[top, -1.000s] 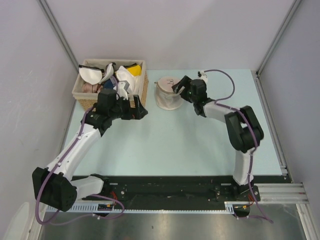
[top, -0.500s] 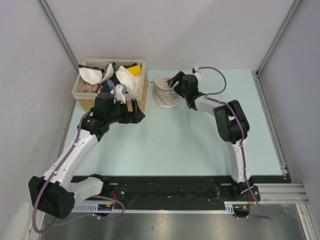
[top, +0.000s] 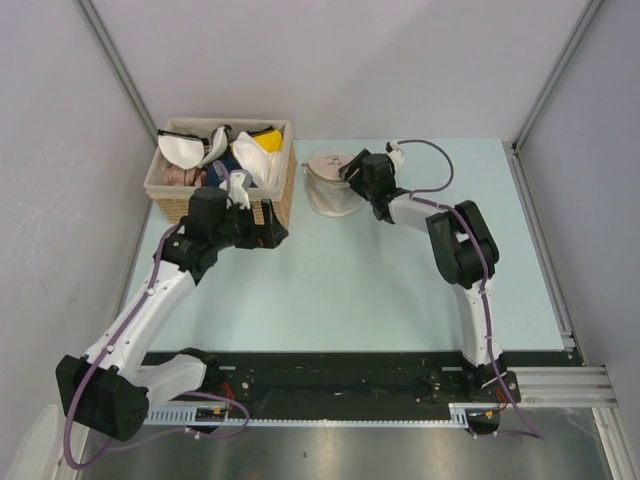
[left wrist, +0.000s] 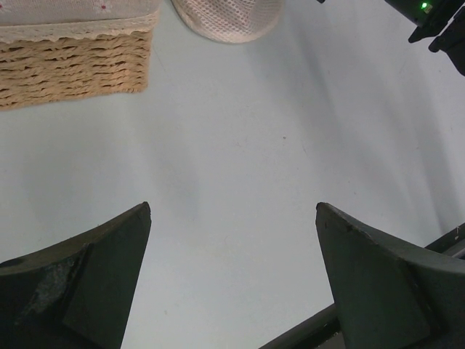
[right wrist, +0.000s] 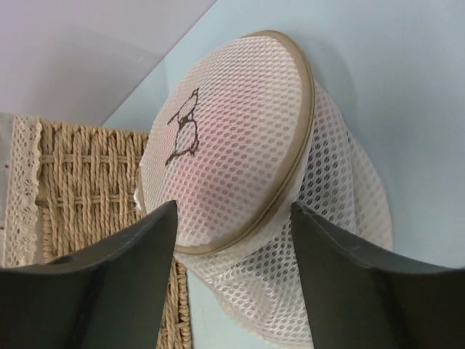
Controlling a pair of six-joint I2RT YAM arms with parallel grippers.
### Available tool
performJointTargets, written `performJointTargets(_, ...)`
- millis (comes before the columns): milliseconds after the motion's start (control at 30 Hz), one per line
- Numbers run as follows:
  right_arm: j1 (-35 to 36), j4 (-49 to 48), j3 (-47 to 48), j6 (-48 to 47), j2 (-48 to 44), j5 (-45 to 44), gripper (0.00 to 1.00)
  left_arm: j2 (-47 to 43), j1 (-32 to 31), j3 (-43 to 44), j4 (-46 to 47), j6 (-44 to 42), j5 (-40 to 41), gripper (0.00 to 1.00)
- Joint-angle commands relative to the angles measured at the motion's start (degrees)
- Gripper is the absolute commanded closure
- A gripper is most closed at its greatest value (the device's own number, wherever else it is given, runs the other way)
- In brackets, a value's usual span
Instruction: Unzip the laundry bag and remove the bra
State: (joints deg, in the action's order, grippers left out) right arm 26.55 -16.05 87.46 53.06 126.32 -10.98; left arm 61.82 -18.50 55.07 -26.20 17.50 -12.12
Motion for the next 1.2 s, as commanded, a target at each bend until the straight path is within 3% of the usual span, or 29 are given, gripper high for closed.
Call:
performJointTargets(0,-1.05,-4.60,2.63,0.64,1.73,3.77,0.44,-1.53,-0.04,-0.14,-0.87,-1.06,-0.18,0.00)
performJointTargets(33,-1.06,-4.43,2.63,0.47,1.39,3.95,0.67,-1.70,-0.13,-0.14,-0.96,-0.80,-0.10,0.00)
performJointTargets(100,-1.15,-3.29,2.19,-0.23,-0.10,4.91,1.00,-2.14,-0.13,-0.57,-0.52,-0.45,-0.18,0.00)
performJointTargets(300,-2.28,-3.37,-9.66,-2.34,-10.47,13.78,1.00,-3.02,-0.13,-0.93,-0.08,0.70,-1.50,0.00)
performJointTargets(533,-6.32,2.33,-32.40,-10.50,-28.57,25.12,1.00,-5.04,-0.13,-1.10,-0.70,0.61,-1.50,0.00)
performJointTargets(700,-10.46,13.92,-37.98,-17.97,-42.18,32.86,1.00,-5.48,-0.13,-2.33,0.26,1.83,-3.08,0.00)
performJointTargets(833,-11.95,23.68,-37.72,-24.49,-46.24,33.32,1.00,-5.05,-0.74,-4.35,2.72,3.51,-6.16,0.00)
performJointTargets(900,-11.96,30.00,-35.88,-25.02,-46.78,25.52,0.59,-4.43,-1.88,-4.45,3.17,4.12,-6.08,0.00)
performJointTargets(967,-10.65,35.45,-34.29,-25.11,-49.84,17.80,0.28,-4.60,-2.33,-3.92,2.21,3.86,-2.15,0.00)
performJointTargets(1067,-5.73,36.80,-34.02,-24.67,-57.12,6.99,0.10,-6.10,-2.33,-2.69,0.97,2.20,0.95,0.00)
performJointTargets(1167,-3.43,37.32,-34.11,-23.00,-59.96,4.31,0.10,-4.52,-2.33,-1.72,0.62,1.40,-0.18,0.00)
